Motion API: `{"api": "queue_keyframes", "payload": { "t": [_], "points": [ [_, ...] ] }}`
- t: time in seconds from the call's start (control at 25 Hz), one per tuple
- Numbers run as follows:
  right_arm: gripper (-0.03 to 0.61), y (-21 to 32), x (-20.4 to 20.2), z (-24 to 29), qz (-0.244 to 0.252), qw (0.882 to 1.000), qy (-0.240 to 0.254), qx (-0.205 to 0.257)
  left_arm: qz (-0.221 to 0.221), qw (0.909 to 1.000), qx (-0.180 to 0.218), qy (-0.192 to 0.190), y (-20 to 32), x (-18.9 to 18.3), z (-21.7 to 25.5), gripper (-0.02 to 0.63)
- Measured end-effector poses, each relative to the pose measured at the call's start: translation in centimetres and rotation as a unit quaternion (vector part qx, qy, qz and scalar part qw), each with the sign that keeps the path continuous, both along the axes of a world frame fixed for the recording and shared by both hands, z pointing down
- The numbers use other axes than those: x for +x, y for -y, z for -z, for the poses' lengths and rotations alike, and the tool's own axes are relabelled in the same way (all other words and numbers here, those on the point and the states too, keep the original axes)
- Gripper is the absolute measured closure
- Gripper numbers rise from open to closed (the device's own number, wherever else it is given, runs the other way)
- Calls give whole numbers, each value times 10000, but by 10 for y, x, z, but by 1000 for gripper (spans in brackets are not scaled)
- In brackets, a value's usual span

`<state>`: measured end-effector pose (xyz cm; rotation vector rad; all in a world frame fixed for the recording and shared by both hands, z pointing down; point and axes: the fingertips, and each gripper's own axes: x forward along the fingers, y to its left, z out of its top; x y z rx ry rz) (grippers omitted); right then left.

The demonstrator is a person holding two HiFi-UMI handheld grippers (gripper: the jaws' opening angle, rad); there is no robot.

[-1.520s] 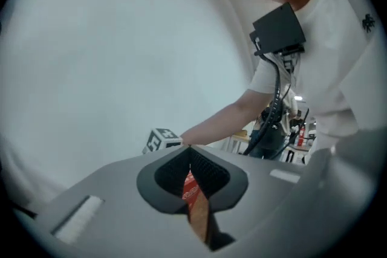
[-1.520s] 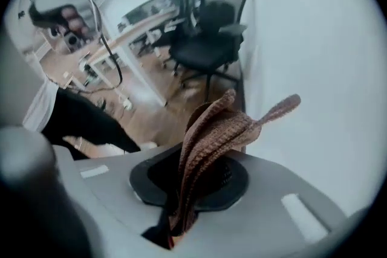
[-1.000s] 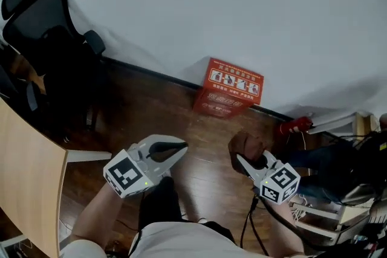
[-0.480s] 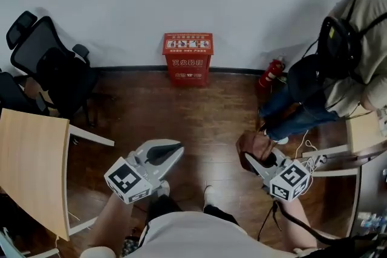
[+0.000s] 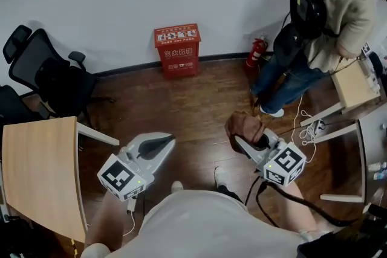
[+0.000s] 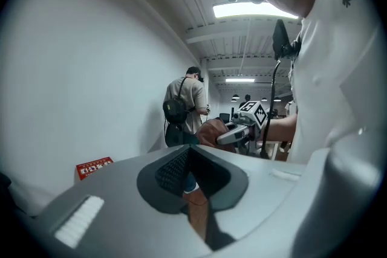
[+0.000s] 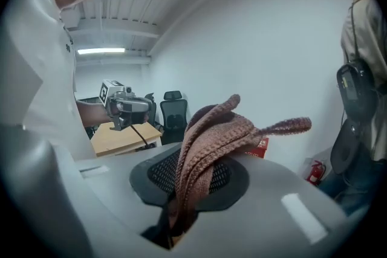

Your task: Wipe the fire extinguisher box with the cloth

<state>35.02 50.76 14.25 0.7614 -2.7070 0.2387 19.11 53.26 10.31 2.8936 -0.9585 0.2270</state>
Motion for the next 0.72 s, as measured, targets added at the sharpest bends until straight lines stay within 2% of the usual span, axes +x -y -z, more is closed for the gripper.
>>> {"api": "queue_keyframes", "payload": {
  "t": [0.16,0.32,0.52,0.72],
  "points": [
    [526,-28,-42,9,0,9997,-66,243,-10,10000,-44,19,-30,-39,-5,614],
    [528,-50,-70,9,-90,9996,-88,259,-106,9999,-106,0,-49,-62,-12,614],
    [528,-71,-88,6,-177,9996,-125,192,-180,9997,-152,-89,-64,-82,-18,614],
    [528,-83,-93,13,-284,9991,-199,240,-300,9995,-57,34,-72,-87,-19,614]
  ]
}}
